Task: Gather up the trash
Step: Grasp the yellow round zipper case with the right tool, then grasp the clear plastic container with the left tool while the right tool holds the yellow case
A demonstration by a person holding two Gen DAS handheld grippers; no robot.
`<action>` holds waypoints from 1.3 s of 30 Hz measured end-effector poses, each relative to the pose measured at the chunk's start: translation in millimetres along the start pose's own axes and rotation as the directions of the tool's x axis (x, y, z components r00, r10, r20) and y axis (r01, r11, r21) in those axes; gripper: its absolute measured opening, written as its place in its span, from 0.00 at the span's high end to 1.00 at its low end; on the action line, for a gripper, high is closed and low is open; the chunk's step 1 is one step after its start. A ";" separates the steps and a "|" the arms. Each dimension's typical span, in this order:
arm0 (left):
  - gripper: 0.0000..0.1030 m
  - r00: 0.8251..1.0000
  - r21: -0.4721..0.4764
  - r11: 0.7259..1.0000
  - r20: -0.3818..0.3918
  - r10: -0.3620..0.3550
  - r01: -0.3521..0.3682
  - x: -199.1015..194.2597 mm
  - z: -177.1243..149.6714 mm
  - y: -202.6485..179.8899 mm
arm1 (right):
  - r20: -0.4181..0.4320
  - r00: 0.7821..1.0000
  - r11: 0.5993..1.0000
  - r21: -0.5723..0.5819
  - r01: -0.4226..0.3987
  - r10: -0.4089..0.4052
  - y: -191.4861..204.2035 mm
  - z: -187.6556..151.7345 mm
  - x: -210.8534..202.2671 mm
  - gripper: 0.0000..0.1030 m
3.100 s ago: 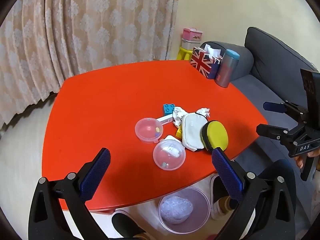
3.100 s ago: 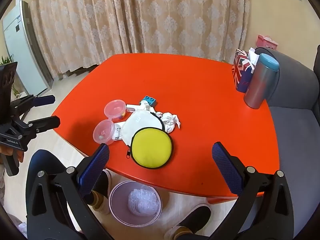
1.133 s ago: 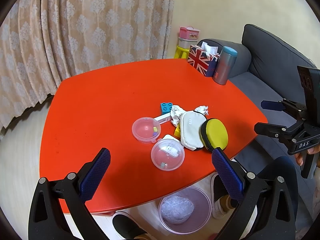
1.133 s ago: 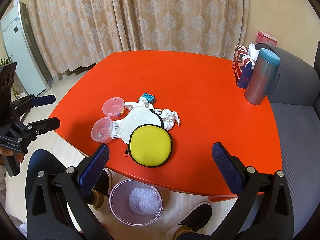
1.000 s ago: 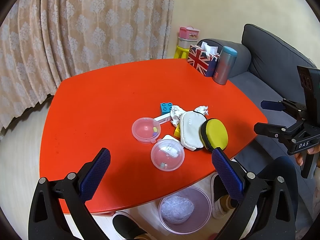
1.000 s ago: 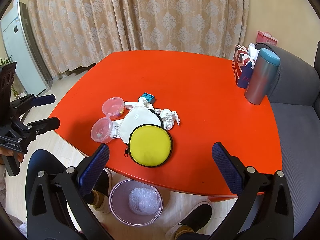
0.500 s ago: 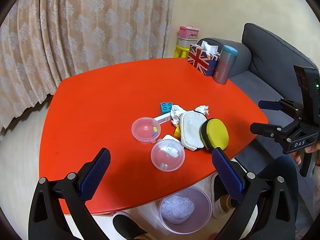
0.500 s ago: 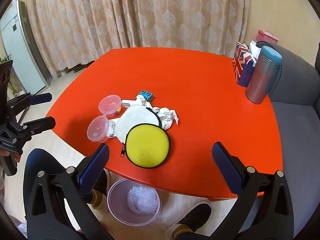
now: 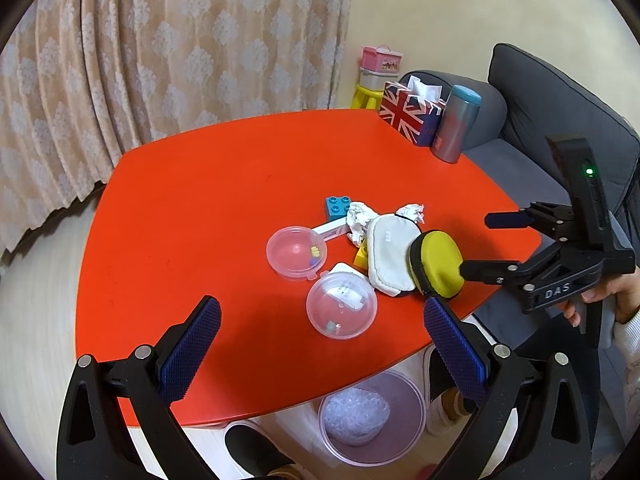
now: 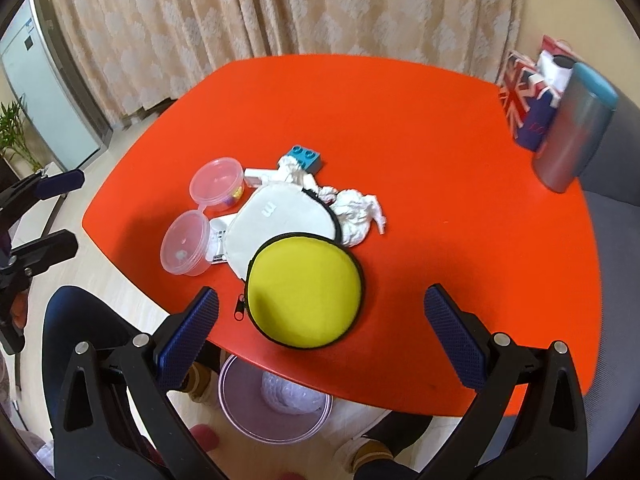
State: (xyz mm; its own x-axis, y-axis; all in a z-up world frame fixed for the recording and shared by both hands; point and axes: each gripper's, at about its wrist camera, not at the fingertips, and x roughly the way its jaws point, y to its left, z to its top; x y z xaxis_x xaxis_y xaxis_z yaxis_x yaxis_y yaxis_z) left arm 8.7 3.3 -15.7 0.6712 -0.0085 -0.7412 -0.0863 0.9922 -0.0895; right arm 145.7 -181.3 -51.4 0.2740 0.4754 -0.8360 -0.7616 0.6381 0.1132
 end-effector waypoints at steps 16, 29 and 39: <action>0.06 0.999 -0.003 1.000 -0.048 -0.005 0.005 13.9 -4.5 2.8 | -0.129 0.990 0.998 0.005 -0.061 0.061 0.6 3.0 50.5 0.03; 0.06 0.998 0.004 1.000 -0.057 -0.014 0.014 19.8 -2.2 -0.3 | -0.053 0.997 0.998 0.015 -0.054 0.055 -3.4 -2.2 26.4 0.25; 0.06 0.996 0.023 1.000 -0.091 -0.009 0.011 38.9 3.0 -5.5 | 0.030 0.999 0.998 0.052 -0.041 0.040 -14.5 -1.6 -20.1 0.25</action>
State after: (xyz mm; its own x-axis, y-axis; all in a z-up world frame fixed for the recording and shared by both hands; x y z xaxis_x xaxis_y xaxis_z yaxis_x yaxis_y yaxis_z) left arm 37.5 -2.1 -42.0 0.6022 -0.0283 -0.7978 -0.0624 0.9946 -0.0824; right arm 150.3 -201.1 -37.1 0.2612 0.5184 -0.8143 -0.7407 0.6485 0.1753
